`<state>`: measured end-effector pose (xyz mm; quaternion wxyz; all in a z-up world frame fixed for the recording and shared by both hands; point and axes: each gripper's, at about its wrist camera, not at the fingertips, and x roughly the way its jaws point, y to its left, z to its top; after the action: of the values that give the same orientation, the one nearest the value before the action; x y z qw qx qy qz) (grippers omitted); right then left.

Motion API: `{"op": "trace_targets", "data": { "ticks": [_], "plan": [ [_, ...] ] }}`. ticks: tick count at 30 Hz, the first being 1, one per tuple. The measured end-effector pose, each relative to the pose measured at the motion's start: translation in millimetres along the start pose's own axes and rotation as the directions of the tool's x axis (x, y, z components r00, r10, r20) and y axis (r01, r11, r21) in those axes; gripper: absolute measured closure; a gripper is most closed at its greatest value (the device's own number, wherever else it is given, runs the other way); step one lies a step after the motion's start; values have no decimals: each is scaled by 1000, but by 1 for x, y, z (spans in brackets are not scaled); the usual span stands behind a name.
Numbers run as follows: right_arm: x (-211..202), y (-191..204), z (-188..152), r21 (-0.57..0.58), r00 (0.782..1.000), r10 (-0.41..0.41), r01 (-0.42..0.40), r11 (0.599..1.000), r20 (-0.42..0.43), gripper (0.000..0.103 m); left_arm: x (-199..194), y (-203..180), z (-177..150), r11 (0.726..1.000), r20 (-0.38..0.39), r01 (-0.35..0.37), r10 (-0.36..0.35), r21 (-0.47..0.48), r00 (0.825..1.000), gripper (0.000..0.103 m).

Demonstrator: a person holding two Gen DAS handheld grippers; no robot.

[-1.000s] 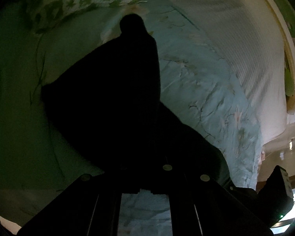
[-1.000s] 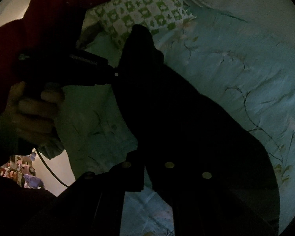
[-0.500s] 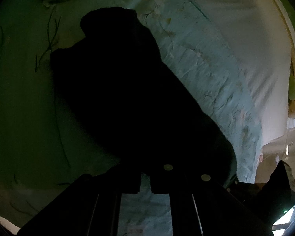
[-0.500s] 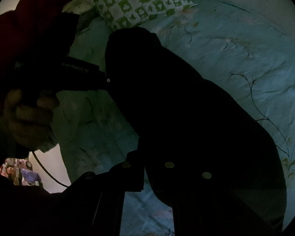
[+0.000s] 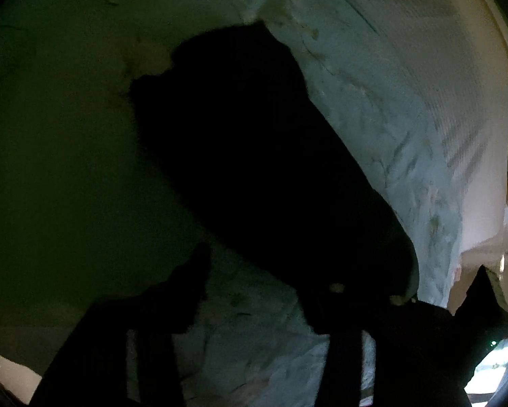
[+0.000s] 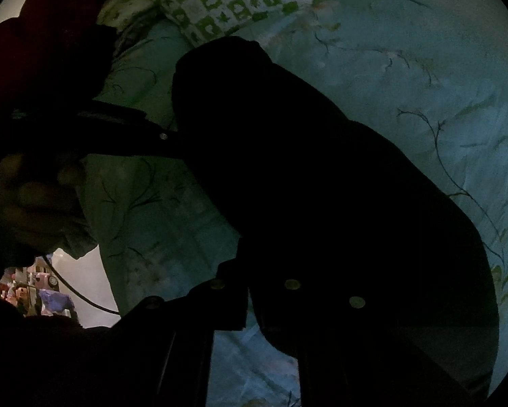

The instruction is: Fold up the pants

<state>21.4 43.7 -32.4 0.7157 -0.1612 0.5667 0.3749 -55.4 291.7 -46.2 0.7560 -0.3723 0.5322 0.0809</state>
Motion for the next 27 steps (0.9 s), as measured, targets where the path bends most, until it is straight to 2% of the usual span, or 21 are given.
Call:
{"op": "trace_targets", "data": {
  "ticks": [1,2,3,7,9,15,17,21,27],
  "plan": [
    [-1,-3,0,20,1000,2,-2,1000,-7,80,-3,2,2,1000,2,-5,5,-8,1000,42],
    [-3,-5,1,40,1000,5,-5,999,-5,66,-5,5,5,1000,-3,-12,12,-22,1000,33],
    [-8,-7,2,58,1000,15,-16,998,12,58,-7,7,8,999,-6,-15,14,-36,1000,30],
    [-36,-23,8,149,991,73,-89,985,110,57,-14,15,22,995,-3,-24,24,-94,1000,27],
    [-50,-36,12,194,984,76,-106,975,159,57,-15,17,29,993,-3,-28,28,-116,1000,27],
    [-79,-102,29,389,961,15,-126,913,276,57,-12,13,47,992,-6,-75,75,-98,997,25],
    [-79,-123,33,432,957,-12,-120,894,291,57,-11,12,51,990,5,-99,100,-96,995,25],
    [-67,-141,43,448,962,-17,-112,887,273,57,-2,18,55,986,-2,-135,135,-94,991,25],
    [-20,-135,58,383,994,23,-63,922,107,57,7,28,62,988,-8,-122,122,-94,993,28]
  ]
}}
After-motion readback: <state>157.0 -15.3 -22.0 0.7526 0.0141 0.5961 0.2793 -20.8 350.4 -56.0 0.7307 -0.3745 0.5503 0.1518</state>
